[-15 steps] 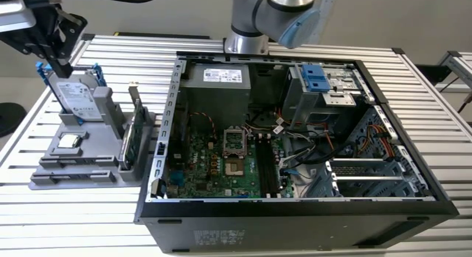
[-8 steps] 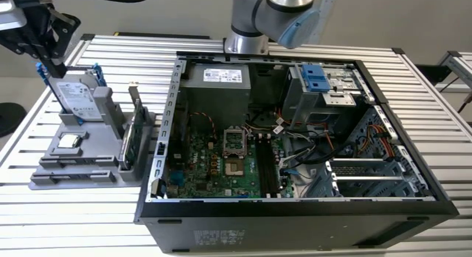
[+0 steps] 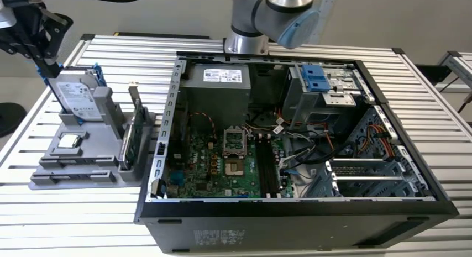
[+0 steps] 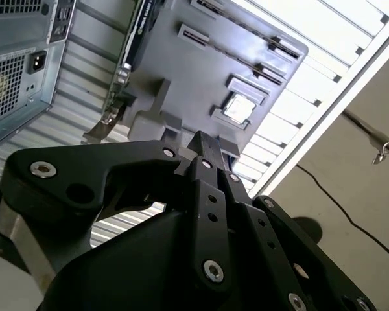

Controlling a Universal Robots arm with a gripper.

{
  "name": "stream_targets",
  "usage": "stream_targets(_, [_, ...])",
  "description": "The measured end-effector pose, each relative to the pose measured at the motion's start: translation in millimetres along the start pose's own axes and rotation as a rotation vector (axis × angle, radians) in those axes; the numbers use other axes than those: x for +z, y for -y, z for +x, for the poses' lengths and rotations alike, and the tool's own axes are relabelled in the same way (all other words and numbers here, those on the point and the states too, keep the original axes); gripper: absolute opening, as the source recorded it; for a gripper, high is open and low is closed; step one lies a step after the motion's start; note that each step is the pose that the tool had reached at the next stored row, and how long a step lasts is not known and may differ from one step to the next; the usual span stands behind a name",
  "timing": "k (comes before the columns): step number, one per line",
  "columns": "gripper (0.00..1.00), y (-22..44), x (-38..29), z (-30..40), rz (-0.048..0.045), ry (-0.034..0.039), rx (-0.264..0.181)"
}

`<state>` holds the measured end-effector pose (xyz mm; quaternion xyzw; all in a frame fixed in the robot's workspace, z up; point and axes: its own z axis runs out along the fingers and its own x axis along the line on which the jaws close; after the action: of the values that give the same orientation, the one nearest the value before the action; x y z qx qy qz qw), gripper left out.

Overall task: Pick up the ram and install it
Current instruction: 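Reach for the ram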

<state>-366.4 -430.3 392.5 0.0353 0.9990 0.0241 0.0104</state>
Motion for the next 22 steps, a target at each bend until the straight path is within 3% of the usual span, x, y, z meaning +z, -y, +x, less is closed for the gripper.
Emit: stream_targets(22, [0.0, 2.1, -0.6, 24.3, 0.0, 0.0, 0.0])
